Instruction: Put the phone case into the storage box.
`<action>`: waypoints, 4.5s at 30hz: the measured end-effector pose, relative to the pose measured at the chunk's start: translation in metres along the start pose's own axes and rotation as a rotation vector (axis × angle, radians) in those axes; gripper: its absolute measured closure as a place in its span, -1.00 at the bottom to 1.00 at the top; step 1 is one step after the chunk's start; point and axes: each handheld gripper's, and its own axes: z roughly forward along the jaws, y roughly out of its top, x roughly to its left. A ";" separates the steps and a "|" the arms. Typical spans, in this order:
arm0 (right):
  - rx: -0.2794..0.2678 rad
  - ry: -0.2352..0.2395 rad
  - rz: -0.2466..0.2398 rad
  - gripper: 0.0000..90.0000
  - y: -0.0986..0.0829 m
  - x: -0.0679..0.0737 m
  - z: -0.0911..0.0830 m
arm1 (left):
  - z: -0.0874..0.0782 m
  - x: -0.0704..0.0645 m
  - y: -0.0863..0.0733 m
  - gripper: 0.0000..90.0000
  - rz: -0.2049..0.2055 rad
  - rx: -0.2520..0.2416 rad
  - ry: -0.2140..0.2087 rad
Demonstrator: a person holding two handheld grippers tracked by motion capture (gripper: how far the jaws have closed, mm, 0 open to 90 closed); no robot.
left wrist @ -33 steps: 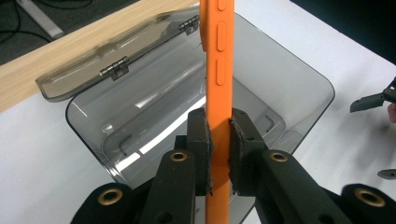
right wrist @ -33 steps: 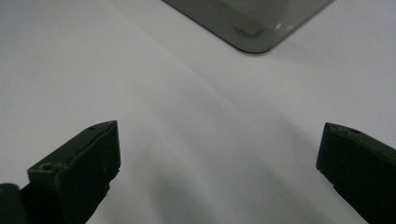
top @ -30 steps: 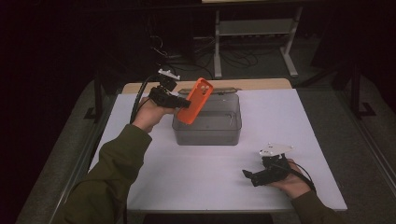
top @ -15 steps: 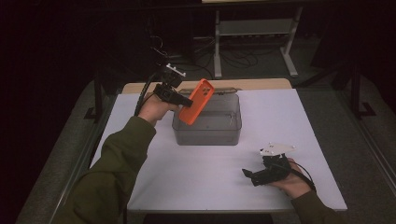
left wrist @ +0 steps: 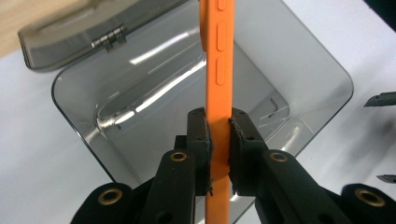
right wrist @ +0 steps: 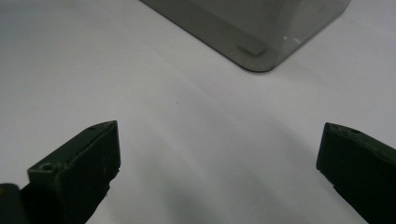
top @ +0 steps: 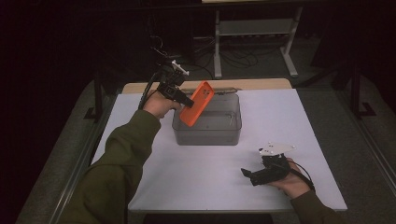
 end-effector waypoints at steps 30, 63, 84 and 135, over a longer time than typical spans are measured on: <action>-0.020 -0.001 -0.001 -1.00 0.001 0.002 -0.003 | 0.025 0.015 -0.001 0.78 -0.155 0.078 0.049; -0.018 -0.001 -0.012 -1.00 0.001 0.003 -0.004 | 0.051 0.027 -0.014 0.77 -0.259 0.140 0.063; -0.022 -0.002 -0.011 -1.00 0.001 0.003 -0.004 | 0.056 0.030 -0.018 0.77 -0.300 0.162 0.072; -0.022 0.000 -0.014 -1.00 0.001 0.003 -0.004 | 0.060 0.032 -0.016 0.48 -0.306 0.181 0.115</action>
